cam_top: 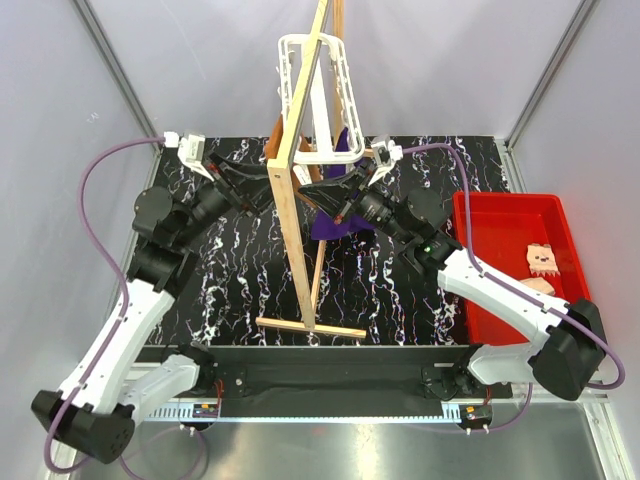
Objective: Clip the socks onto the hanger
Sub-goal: Open the clamp at the hanger.
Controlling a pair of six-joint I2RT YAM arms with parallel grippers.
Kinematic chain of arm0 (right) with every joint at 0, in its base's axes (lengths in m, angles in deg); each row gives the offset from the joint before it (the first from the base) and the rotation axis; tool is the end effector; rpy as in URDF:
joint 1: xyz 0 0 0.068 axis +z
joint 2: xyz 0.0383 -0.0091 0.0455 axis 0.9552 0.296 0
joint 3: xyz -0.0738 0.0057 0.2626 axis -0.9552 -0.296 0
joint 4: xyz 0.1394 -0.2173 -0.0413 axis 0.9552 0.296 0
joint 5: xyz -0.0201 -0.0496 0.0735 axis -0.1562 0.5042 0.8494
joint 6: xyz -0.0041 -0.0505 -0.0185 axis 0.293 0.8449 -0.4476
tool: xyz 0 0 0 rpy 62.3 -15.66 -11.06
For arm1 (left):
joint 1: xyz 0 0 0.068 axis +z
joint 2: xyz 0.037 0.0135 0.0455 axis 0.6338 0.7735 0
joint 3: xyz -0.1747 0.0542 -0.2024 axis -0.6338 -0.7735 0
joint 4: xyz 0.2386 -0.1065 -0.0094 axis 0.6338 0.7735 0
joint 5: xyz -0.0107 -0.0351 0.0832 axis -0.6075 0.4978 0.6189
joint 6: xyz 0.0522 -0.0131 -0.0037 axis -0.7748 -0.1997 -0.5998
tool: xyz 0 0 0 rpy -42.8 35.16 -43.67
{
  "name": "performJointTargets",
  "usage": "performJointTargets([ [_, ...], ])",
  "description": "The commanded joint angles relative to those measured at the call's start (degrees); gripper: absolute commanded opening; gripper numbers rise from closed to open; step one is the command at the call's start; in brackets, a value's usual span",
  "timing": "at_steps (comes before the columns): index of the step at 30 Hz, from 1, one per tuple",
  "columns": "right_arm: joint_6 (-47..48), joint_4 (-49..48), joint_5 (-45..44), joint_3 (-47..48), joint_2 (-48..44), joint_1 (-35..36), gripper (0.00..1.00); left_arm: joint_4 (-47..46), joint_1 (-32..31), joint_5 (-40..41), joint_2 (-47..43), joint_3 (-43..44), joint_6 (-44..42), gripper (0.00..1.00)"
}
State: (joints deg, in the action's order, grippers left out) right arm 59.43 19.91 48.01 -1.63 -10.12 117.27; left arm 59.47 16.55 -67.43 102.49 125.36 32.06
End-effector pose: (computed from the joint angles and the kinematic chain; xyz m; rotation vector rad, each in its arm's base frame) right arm 0.2075 0.2177 0.4009 -0.4292 1.2655 1.2867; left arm 0.1753 -0.0913 0.4397 0.2642 1.4119 -1.1759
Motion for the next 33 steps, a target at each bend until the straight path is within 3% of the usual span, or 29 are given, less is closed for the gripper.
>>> performJointTargets([
  [1, -1.46, -1.43, 2.09, 2.78, -1.00, 0.33, 0.00, -17.54, 4.41, -13.78, 2.86, -2.87, 8.37, 0.66],
  [4, -1.73, -1.43, 3.06, 3.14, -0.30, 0.42, 0.00, -26.34, 6.00, -19.86, 4.96, -3.94, 11.10, 0.70],
  [13, -2.35, -1.78, 4.56, 3.58, -0.12, 0.42, 0.00, -45.94, 6.96, -27.09, 13.31, -1.66, 23.13, 0.73],
  [25, -2.52, -2.22, 4.91, 3.05, -0.04, 0.42, 0.00, -51.93, 6.97, -26.21, 18.15, -0.43, 27.62, 0.75],
  [33, -2.17, -2.04, 4.64, 2.70, -0.48, 0.42, 0.00, -54.13, 6.88, -25.51, 19.12, 0.54, 29.12, 0.68],
])
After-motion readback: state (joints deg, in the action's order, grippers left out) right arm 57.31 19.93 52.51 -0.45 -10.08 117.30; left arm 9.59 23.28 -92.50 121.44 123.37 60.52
